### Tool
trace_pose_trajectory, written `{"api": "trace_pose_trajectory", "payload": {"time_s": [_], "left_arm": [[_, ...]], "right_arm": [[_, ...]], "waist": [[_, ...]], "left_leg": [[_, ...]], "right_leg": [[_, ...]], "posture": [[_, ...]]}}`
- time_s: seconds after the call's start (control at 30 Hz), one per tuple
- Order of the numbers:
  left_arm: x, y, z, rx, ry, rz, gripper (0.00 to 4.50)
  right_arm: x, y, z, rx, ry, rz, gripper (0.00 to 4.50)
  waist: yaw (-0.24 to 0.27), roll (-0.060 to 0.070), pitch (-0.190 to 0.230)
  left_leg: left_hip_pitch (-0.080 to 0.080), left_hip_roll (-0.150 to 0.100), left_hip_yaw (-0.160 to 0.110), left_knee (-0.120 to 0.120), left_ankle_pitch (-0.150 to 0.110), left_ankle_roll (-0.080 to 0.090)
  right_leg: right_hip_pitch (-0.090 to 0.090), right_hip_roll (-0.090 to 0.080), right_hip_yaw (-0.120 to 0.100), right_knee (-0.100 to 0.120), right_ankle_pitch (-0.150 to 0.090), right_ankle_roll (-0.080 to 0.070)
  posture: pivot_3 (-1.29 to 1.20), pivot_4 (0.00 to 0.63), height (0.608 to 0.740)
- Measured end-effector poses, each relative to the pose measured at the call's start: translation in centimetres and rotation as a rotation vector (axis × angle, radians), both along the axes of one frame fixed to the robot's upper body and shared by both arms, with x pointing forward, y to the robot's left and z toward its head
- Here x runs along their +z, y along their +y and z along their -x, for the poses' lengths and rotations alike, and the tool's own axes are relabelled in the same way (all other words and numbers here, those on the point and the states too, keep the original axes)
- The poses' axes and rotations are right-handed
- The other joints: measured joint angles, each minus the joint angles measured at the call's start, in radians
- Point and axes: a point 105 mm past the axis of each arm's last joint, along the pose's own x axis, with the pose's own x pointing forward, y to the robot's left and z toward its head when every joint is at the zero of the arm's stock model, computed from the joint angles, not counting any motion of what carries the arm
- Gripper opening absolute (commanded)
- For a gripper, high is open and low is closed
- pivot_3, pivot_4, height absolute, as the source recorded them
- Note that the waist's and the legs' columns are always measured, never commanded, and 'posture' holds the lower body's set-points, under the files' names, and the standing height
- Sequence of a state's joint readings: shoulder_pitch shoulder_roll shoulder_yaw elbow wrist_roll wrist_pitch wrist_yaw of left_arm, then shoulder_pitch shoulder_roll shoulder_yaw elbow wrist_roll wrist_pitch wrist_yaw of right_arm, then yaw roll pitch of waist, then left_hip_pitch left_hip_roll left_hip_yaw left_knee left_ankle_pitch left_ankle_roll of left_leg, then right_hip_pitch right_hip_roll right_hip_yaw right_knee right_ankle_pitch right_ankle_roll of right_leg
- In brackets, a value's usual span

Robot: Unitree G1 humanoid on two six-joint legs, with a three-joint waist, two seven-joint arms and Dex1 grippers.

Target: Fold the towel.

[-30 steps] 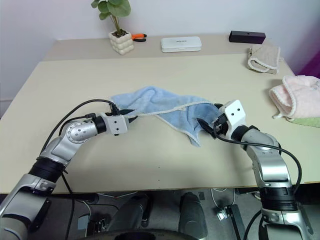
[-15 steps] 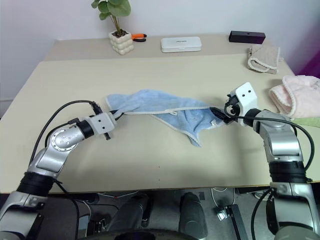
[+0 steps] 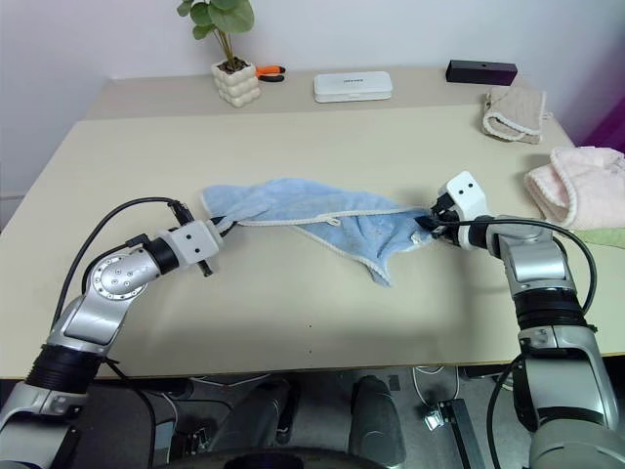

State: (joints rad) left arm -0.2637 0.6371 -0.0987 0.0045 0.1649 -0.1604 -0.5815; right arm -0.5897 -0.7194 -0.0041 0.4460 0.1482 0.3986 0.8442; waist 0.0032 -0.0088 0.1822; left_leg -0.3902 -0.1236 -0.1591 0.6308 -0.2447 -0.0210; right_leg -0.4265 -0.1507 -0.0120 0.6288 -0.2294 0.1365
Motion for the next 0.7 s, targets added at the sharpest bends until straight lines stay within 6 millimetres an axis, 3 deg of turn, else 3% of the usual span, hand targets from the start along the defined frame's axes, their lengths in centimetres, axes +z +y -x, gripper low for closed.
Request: {"api": "trace_pose_trajectory", "payload": {"time_s": [0.13, 0.23, 0.33, 0.47, 0.53, 0.6, 0.7], "left_arm": [[0.0, 0.6, -0.1, 0.038, 0.056, 0.103, 0.00], [3.1, 1.3, -2.2, 0.091, 0.018, 0.244, 0.00], [8.0, 1.6, -5.4, 0.131, -0.082, 0.361, 0.00], [16.1, 3.0, -9.8, 0.230, -0.237, 0.512, 0.00], [20.5, 3.7, -10.1, 0.239, -0.335, 0.603, 0.00], [22.3, 4.5, -9.7, 0.226, -0.380, 0.630, 0.00], [21.4, 5.4, -9.3, 0.202, -0.350, 0.620, 0.00]], "right_arm": [[2.0, -0.2, -0.2, 0.008, -0.094, 0.064, 0.01], [4.2, -0.9, -0.9, -0.019, -0.191, 0.129, 0.01], [8.9, -0.6, -2.7, -0.037, -0.353, 0.168, 0.01], [17.9, -0.1, -4.6, -0.081, -0.642, 0.228, 0.01], [22.0, 0.8, -4.2, -0.064, -0.784, 0.252, 0.01], [23.4, 1.3, -3.7, -0.031, -0.838, 0.270, 0.01], [22.5, 2.0, -3.2, 0.049, -0.816, 0.275, 0.01]], "waist": [[0.001, 0.000, 0.000], [0.008, 0.000, 0.000], [0.007, -0.001, 0.001], [0.000, -0.004, 0.003], [-0.015, -0.005, 0.003], [-0.026, -0.004, 0.003], [-0.044, -0.004, 0.003]], "left_leg": [[0.000, 0.000, 0.000, 0.000, 0.000, 0.000], [-0.001, 0.000, 0.000, 0.002, 0.000, 0.000], [-0.001, 0.000, 0.001, 0.003, 0.001, -0.001], [-0.002, -0.001, 0.004, 0.003, 0.002, -0.003], [-0.003, -0.001, 0.004, 0.000, 0.003, -0.005], [-0.003, 0.000, 0.004, -0.002, 0.001, -0.002], [-0.006, -0.001, 0.007, -0.001, -0.002, 0.000]], "right_leg": [[0.000, 0.000, 0.000, 0.000, 0.000, 0.000], [0.000, 0.000, 0.000, 0.001, 0.001, 0.001], [0.000, 0.001, 0.000, 0.000, 0.004, 0.001], [-0.001, 0.001, 0.000, -0.001, 0.005, 0.002], [-0.002, 0.000, 0.000, -0.004, 0.004, 0.003], [-0.002, 0.000, 0.001, -0.009, 0.004, 0.004], [-0.002, 0.000, 0.003, -0.013, 0.005, 0.007]], "posture": [[0.00, 0.150, 0.740], [0.00, 0.150, 0.740], [0.00, 0.150, 0.740], [0.00, 0.150, 0.740], [0.00, 0.150, 0.740], [0.00, 0.150, 0.740], [0.00, 0.150, 0.740]]}}
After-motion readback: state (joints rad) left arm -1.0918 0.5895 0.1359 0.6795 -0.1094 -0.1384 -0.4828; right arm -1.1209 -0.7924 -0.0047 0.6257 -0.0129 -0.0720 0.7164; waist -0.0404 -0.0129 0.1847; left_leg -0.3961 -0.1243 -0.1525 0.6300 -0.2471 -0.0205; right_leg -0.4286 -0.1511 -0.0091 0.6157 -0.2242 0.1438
